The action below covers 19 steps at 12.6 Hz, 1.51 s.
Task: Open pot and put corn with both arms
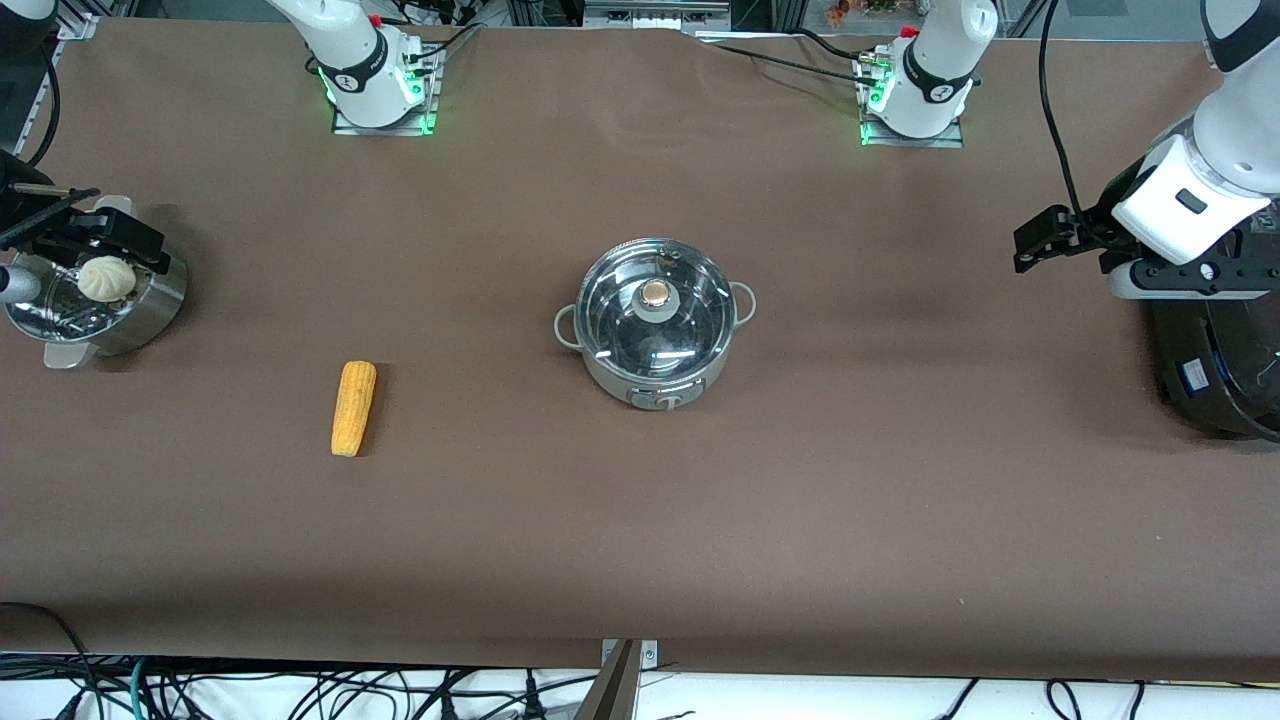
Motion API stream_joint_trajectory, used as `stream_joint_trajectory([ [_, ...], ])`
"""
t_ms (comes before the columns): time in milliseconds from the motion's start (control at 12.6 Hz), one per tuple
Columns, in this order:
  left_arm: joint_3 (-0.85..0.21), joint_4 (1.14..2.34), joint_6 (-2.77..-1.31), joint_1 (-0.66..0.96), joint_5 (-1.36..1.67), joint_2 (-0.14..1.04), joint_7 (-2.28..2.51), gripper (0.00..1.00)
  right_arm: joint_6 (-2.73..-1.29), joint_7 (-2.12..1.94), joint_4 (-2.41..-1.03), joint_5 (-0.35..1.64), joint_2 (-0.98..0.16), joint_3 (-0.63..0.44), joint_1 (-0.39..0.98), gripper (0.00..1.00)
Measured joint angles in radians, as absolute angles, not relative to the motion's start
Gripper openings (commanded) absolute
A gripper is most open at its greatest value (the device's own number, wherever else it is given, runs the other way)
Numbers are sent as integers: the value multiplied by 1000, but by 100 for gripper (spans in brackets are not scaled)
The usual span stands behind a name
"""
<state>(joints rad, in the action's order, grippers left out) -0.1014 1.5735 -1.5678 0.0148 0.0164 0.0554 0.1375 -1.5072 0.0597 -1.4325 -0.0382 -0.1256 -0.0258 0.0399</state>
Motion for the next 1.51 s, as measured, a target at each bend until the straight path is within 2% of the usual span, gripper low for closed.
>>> stream_joint_trajectory([
  [1190, -100, 1573, -1532, 33, 16, 73, 137, 100, -1507, 61, -1433, -38, -127, -27, 35, 100],
  [1508, -114, 1573, -1521, 50, 16, 74, 136, 100, -1507, 60, -1435, -38, -180, -26, 35, 100],
])
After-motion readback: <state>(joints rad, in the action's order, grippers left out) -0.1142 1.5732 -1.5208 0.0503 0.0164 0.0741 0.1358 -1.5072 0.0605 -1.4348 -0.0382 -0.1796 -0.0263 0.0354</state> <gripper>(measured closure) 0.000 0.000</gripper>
